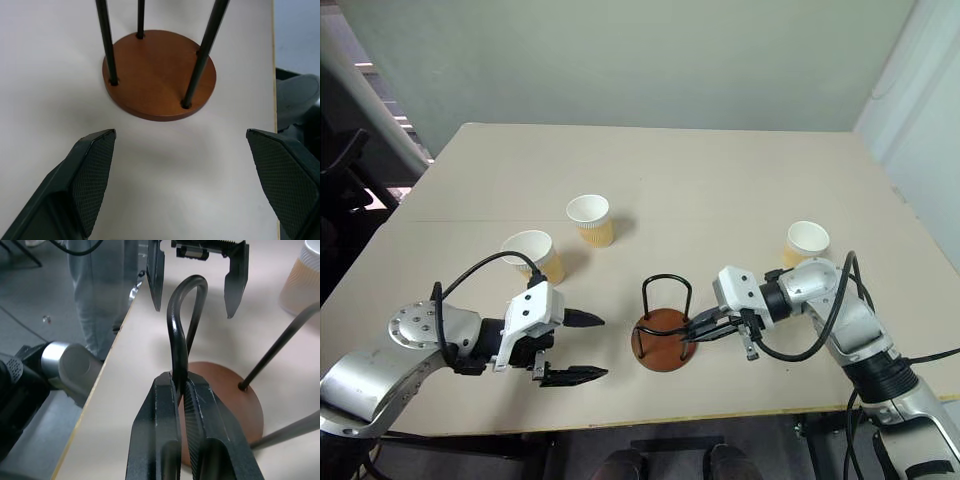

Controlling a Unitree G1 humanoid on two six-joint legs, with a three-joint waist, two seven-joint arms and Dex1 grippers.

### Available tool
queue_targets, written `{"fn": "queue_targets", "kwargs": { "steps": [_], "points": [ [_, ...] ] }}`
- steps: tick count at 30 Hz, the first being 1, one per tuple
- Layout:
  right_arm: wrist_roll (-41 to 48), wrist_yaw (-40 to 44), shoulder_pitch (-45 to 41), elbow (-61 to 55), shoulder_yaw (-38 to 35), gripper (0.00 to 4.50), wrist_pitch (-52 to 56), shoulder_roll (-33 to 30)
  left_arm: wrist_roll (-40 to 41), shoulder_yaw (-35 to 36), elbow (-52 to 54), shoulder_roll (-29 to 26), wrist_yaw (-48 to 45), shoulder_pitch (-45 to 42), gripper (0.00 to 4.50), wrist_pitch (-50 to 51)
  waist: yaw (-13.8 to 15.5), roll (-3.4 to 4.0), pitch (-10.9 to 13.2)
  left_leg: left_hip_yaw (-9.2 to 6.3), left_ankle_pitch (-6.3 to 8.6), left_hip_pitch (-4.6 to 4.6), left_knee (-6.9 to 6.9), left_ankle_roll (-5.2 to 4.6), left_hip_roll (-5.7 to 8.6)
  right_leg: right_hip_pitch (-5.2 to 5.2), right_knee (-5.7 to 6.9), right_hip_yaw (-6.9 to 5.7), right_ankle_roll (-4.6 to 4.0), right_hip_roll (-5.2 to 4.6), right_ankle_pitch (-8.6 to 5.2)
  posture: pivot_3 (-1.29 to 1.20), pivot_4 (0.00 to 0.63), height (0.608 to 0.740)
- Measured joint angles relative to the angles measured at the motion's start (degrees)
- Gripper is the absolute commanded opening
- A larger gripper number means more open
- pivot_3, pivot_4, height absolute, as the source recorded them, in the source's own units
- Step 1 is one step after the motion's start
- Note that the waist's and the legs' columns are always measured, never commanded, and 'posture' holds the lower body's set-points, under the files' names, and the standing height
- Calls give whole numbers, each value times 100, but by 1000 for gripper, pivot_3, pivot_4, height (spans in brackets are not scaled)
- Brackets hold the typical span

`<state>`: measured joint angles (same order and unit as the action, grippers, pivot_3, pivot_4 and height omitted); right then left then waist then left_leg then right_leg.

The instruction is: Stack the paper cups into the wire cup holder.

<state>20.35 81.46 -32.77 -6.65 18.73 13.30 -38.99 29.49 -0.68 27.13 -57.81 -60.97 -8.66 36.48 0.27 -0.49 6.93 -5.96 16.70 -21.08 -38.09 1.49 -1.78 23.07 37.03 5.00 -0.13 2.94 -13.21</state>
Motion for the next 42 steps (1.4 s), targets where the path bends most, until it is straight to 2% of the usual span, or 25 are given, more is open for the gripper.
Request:
{"fn": "queue_targets", "kwargs": {
  "steps": [1,8,11,12,16,20,25,30,34,39,42],
  "points": [
    [-87,12,-22,37,20,796,48,-46,4,-2,0,9,3,-16,4500,1,5,0,0,0,0,-1,0,0,0,0,0,0,-2,0,2,0,150,740],
    [-32,18,-140,-188,-92,3233,555,-341,-21,-104,-134,88,-80,-392,4500,-42,6,3,2,1,-4,-5,5,4,0,8,0,-1,-5,-1,3,0,150,740],
    [438,47,-45,-770,-530,4306,1046,-745,-83,-272,-287,212,-154,-554,4500,-105,33,4,3,0,-15,-23,6,25,0,16,-9,-3,-3,-1,2,0,150,740],
    [620,67,67,-952,-774,4487,1191,-958,-94,-291,-325,270,-174,-608,4500,-137,58,4,3,-2,-39,-35,4,66,2,23,-14,-5,-1,-1,0,0,150,740],
    [912,-47,288,-1046,-1796,4487,1452,-1650,-71,-252,-524,357,-286,-745,4500,-228,75,3,2,4,-37,-46,2,67,2,30,-22,1,2,-2,-1,0,150,740],
    [203,-649,-19,-73,-2154,4487,983,-2033,542,16,-691,913,-253,-1158,4500,-52,74,1,1,2,-8,-42,-1,2,0,34,-7,0,11,-5,8,0,150,740],
    [-801,-1080,-256,1419,-1665,4487,219,-1780,875,234,-725,1007,-220,-1718,4500,110,35,6,3,4,-17,-27,1,-11,-3,28,2,7,21,-5,22,0,150,740],
    [-1557,-1403,-850,2973,-1252,4487,-483,-1412,854,174,-764,1024,-191,-1802,4500,138,21,25,15,7,-22,-31,0,-18,-3,35,0,13,30,-6,27,0,150,740],
    [-1927,-1562,-1346,3970,-1103,4487,-995,-1173,763,144,-737,1018,-95,-1751,4500,148,23,28,16,6,-22,-33,7,-18,-4,39,-6,13,30,-6,27,0,150,740],
    [-2159,-1462,-1525,4604,-980,4487,-1352,-939,758,163,-582,983,34,-1512,4500,230,45,28,16,5,-23,-42,7,-15,-3,41,-16,12,31,-6,27,0,150,740],
    [-2303,-1416,-1535,4847,-864,3854,-1537,-843,758,210,-558,960,115,-1437,4500,242,47,30,18,5,-29,-43,6,-4,-3,41,-13,13,30,-7,27,0,150,740]
  ]
}}
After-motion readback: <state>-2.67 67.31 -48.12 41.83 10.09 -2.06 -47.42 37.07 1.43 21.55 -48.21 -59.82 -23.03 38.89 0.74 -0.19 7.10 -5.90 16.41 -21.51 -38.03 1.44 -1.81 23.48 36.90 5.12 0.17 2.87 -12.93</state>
